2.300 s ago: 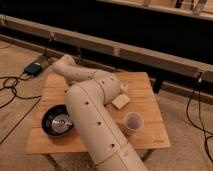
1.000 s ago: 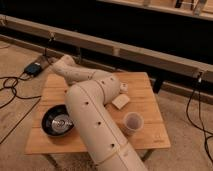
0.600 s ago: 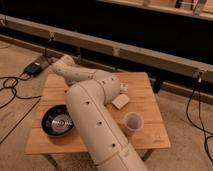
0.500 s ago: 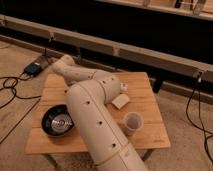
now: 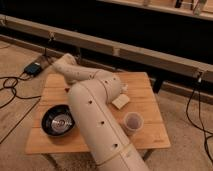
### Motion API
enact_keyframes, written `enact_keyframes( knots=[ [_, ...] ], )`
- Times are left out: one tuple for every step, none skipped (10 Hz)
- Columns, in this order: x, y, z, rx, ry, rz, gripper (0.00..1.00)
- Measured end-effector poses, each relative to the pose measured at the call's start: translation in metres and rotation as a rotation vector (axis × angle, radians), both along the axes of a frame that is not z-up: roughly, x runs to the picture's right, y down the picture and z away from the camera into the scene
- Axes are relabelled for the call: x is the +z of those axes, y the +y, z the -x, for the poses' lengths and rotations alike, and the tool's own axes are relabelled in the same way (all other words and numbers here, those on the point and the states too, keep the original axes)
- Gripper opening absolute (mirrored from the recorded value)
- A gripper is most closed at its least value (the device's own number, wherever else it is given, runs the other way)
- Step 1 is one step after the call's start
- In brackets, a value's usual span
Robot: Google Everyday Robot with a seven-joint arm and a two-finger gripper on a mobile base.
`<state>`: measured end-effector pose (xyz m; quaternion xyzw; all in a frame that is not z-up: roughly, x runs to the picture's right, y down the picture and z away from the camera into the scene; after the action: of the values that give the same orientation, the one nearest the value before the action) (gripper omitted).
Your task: Place the pepper on the white sponge
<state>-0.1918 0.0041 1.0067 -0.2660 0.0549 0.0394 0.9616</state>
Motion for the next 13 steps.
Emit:
enact_keyframes(
  knots=[
    [-0.001,0.0,-0.001,0.003,0.0,0.002,0.05],
    [-0.003,0.0,-0.004,0.008,0.006,0.008,0.0],
    [-0.005,0.0,-0.006,0.014,0.012,0.011,0.0],
    [-0.008,-0.001,-0.006,0.019,0.014,0.011,0.0],
    [-0.012,-0.003,-0.005,0.026,0.013,0.011,0.0],
    [-0.017,-0.005,-0.005,0.035,0.01,0.008,0.0],
    [-0.023,-0.008,-0.004,0.046,0.006,0.001,0.0],
    [-0.033,-0.012,-0.007,0.065,0.007,-0.01,0.0],
    [-0.042,-0.014,-0.012,0.082,0.011,-0.017,0.0],
    [-0.053,-0.016,-0.02,0.099,0.02,-0.026,0.0],
    [-0.062,-0.014,-0.027,0.11,0.032,-0.03,0.0],
    [-0.075,-0.01,-0.041,0.128,0.055,-0.032,0.0],
    [-0.085,-0.005,-0.053,0.145,0.078,-0.031,0.0]
  ],
)
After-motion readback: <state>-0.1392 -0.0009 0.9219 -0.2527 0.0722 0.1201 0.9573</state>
